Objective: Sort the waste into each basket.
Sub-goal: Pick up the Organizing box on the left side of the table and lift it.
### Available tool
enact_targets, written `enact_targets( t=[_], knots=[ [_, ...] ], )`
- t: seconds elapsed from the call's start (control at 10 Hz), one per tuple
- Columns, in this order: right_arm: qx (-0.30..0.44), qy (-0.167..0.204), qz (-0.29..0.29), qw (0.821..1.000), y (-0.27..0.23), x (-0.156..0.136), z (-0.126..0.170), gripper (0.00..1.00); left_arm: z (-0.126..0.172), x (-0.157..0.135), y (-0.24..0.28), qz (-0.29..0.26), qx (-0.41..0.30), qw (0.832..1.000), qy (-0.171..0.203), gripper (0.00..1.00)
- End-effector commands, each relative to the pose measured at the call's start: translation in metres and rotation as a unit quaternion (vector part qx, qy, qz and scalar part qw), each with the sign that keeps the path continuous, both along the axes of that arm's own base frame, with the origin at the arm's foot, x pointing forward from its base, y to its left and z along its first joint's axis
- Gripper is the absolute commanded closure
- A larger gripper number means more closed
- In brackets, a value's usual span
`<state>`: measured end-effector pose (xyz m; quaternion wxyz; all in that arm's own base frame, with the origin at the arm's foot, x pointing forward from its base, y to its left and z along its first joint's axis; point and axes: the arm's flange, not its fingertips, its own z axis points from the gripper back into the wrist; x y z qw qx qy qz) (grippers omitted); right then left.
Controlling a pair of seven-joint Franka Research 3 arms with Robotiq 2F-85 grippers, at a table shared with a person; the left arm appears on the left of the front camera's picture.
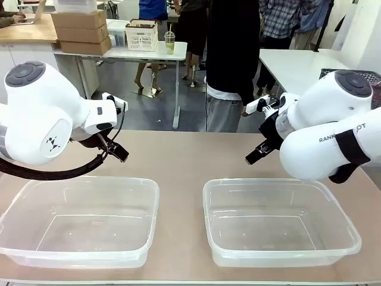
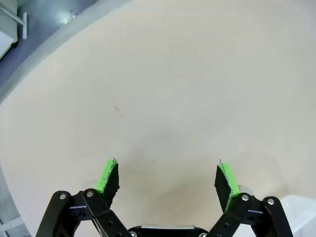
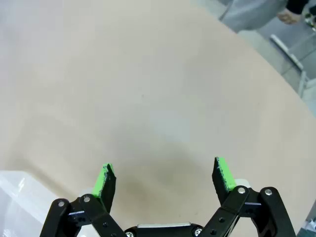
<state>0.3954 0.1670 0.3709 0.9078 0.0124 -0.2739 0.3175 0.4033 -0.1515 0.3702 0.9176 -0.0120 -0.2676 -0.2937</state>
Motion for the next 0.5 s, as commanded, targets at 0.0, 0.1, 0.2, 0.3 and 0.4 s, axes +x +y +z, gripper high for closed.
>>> enact_targets(
  t=[0.0,0.1,0.2,0.3,0.4],
  knots=[
    [0.000,0.000,0.000,1.000,0.0000,0.0000,0.0002,0.00,0.0000,0.0000,0.0000,0.000,0.000,1.000,0.000,0.00],
    [0.000,0.000,0.000,1.000,0.0000,0.0000,0.0002,0.00,0.0000,0.0000,0.0000,0.000,0.000,1.000,0.000,0.00],
    [0.000,0.000,0.000,1.000,0.0000,0.0000,0.0002,0.00,0.0000,0.0000,0.0000,0.000,0.000,1.000,0.000,0.00],
    [0.000,0.000,0.000,1.000,0.0000,0.0000,0.0002,0.00,0.0000,0.0000,0.0000,0.000,0.000,1.000,0.000,0.00],
    [0.000,0.000,0.000,1.000,0.0000,0.0000,0.0002,0.00,0.0000,0.0000,0.0000,0.000,0.000,1.000,0.000,0.00]
  ],
)
